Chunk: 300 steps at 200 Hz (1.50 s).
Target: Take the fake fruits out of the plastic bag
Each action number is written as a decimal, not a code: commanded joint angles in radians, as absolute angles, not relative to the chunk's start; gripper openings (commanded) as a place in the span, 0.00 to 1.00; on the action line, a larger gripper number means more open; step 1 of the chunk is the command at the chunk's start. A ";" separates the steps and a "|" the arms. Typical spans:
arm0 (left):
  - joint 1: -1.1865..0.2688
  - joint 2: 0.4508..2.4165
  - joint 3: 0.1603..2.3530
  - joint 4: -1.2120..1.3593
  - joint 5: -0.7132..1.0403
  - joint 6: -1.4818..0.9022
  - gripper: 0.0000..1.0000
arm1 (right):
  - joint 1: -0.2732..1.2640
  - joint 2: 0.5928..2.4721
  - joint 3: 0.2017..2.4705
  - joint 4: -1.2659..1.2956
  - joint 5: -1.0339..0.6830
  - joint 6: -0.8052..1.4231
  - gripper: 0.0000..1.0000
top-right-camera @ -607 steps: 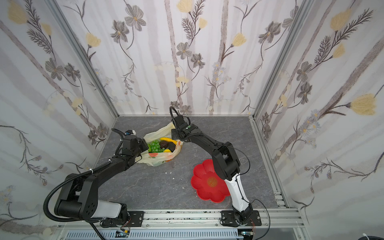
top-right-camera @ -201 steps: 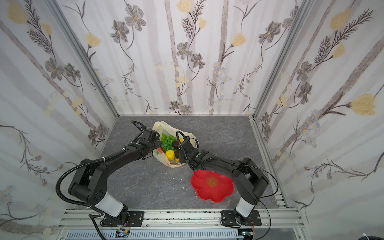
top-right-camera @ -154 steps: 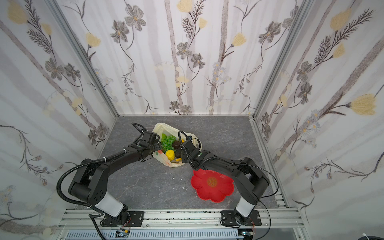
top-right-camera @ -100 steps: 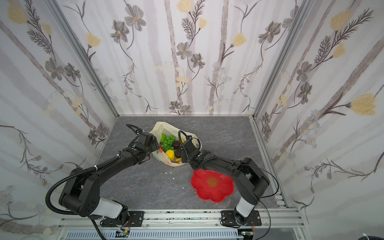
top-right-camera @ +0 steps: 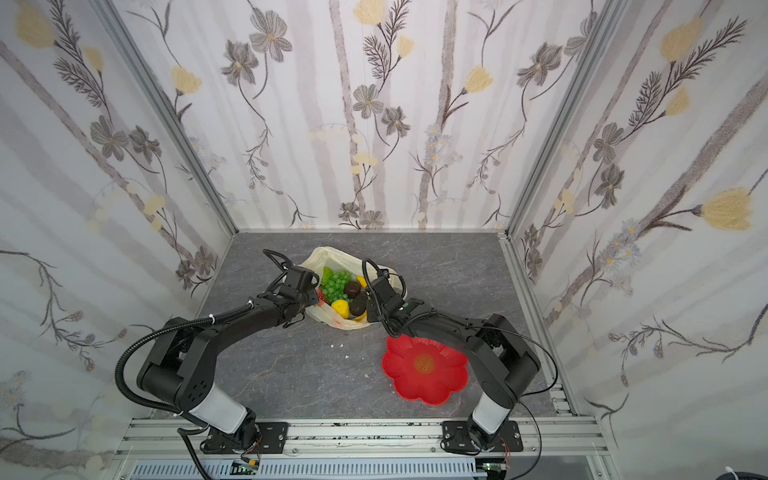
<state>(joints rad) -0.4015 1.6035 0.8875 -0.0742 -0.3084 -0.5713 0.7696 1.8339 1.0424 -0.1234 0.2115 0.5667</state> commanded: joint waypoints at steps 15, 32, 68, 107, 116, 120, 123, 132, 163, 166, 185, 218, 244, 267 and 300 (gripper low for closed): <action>-0.399 1.536 0.800 -0.030 -0.292 -0.578 0.05 | 0.736 1.856 1.042 -0.041 0.164 0.570 0.00; -0.408 1.451 0.730 -0.022 -0.282 -0.591 0.00 | 0.723 1.874 1.049 -0.040 0.163 0.568 0.00; -0.446 1.267 0.559 -0.017 -0.265 -0.659 0.00 | 0.728 1.897 1.054 -0.052 0.171 0.565 0.00; -0.456 1.201 0.394 0.051 -0.240 -0.726 0.00 | 0.745 1.943 1.072 -0.082 0.199 0.553 0.00; -0.457 1.204 0.379 0.075 -0.227 -0.732 0.00 | 0.744 1.949 1.076 -0.087 0.204 0.553 0.00; -0.457 1.205 0.374 0.086 -0.221 -0.734 0.00 | 0.744 1.951 1.079 -0.090 0.211 0.552 0.00; -0.458 1.206 0.371 0.095 -0.215 -0.735 0.00 | 0.743 1.954 1.081 -0.092 0.216 0.550 0.00; -0.460 1.211 0.367 0.115 -0.206 -0.737 0.00 | 0.741 1.958 1.087 -0.100 0.234 0.548 0.00; -0.502 1.250 0.386 0.156 -0.207 -0.708 0.00 | 0.698 1.967 1.093 -0.121 0.252 0.548 0.00; -0.505 1.254 0.389 0.162 -0.203 -0.705 0.00 | 0.693 1.967 1.092 -0.123 0.253 0.548 0.00; -0.526 1.296 0.395 0.213 -0.180 -0.687 0.00 | 0.678 1.965 1.091 -0.136 0.266 0.548 0.00; -0.564 1.341 0.419 0.245 -0.211 -0.664 0.00 | 0.677 1.941 1.092 -0.170 0.300 0.549 0.10; -0.575 1.367 0.428 0.269 -0.219 -0.633 0.00 | 0.680 1.887 1.077 -0.189 0.336 0.544 0.22; -0.576 1.369 0.421 0.283 -0.225 -0.620 0.00 | 0.701 1.840 1.080 -0.216 0.367 0.529 0.40; -0.579 1.356 0.398 0.298 -0.227 -0.615 0.00 | 0.759 1.796 1.134 -0.289 0.430 0.517 0.55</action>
<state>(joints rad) -0.5762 1.3670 0.4126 0.2565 -0.2070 -0.6281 0.7273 1.8225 1.0954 -0.2413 0.3542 0.5255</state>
